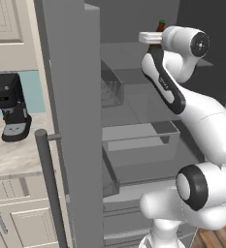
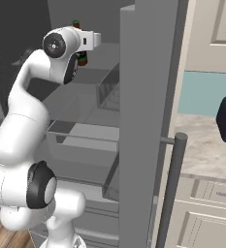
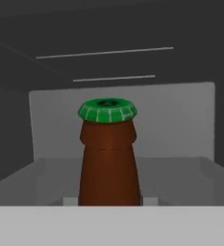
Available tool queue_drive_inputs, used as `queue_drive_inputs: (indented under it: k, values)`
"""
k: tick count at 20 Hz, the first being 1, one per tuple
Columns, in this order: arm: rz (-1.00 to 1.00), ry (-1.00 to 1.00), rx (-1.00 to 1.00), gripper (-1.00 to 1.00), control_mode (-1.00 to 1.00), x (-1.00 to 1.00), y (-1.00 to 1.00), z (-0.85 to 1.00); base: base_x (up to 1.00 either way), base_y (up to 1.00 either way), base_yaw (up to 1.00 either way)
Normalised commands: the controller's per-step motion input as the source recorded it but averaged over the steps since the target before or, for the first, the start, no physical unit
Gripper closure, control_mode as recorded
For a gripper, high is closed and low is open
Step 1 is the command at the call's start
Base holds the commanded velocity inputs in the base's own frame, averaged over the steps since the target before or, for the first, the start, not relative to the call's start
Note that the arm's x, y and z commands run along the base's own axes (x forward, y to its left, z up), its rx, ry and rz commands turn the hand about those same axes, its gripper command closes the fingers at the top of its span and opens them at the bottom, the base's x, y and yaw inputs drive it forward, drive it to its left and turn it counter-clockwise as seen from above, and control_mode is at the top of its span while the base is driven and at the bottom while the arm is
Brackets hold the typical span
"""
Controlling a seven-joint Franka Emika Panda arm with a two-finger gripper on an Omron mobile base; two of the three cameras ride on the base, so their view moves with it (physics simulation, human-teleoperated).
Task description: Place the beer on the top shelf of the fridge to keep it out of children's reach, and place the mango and sweet potato on lower shelves for easy access.
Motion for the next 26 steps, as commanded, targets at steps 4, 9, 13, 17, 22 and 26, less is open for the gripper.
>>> queue_drive_inputs:
  k: [4, 9, 13, 17, 22, 26]
  values:
    - [0.00, 0.00, -0.06, 1.00, -1.00, 0.51, 0.00, -0.03, 0.00, 0.00, 0.00]
    - [0.00, 0.00, -0.07, 1.00, -1.00, 0.43, 0.00, -0.33, 0.00, 0.00, 0.00]
    - [0.00, 0.00, -0.06, 1.00, -1.00, 0.34, 0.00, -0.53, 0.00, 0.00, 0.00]
    - [0.00, 0.00, -0.01, 1.00, -1.00, 0.37, 0.00, -0.40, 0.00, 0.00, 0.00]
    - [0.00, 0.00, 0.00, 1.00, -1.00, 0.59, 0.00, -0.06, 0.00, 0.00, 0.00]
    - [0.00, 0.00, 0.00, 1.00, -1.00, 0.66, 0.00, 0.00, 0.00, 0.00, 0.00]
